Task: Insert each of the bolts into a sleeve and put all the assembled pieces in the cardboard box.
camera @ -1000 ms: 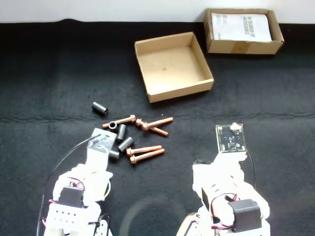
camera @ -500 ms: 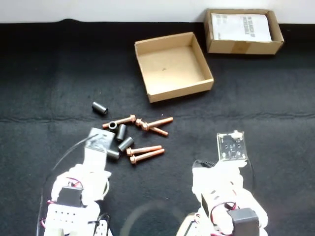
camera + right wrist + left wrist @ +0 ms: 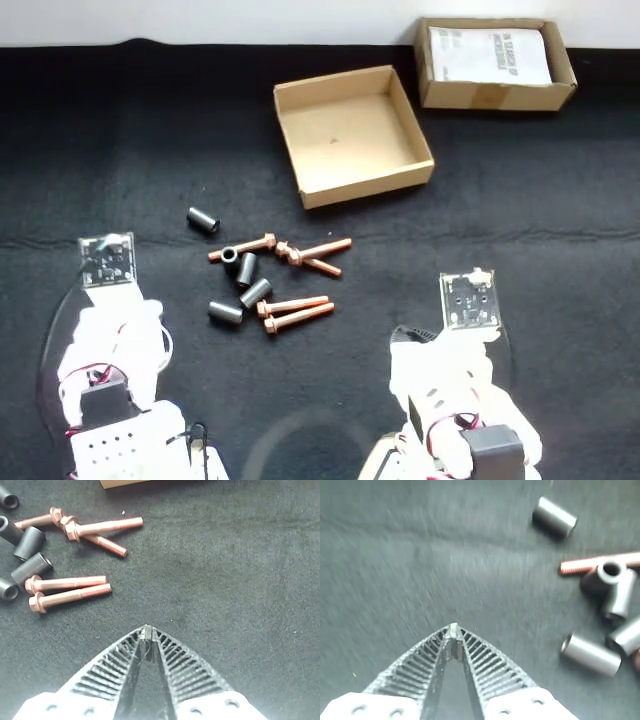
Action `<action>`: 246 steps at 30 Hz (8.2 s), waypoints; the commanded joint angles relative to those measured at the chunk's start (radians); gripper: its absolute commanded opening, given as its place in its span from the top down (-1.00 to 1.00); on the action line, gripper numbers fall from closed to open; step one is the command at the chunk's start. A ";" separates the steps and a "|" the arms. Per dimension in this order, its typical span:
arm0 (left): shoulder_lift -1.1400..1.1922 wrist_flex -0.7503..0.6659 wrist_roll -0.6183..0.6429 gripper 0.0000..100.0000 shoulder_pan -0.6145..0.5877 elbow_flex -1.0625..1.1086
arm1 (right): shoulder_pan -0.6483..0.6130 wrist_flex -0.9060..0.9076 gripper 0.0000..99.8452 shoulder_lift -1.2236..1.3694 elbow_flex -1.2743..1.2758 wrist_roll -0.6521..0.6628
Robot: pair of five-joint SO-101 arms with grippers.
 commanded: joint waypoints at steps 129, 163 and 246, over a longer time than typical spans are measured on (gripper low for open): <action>1.056 -0.281 0.299 0.55 -0.074 -0.325 | -0.565 0.127 0.99 3.002 -2.684 -0.032; 1.059 -0.275 0.299 0.55 -0.008 -0.311 | -0.194 0.262 0.99 1.650 -1.616 -0.032; 2.262 0.503 0.589 0.98 0.657 -1.948 | 0.203 -0.314 0.99 0.538 -0.194 0.201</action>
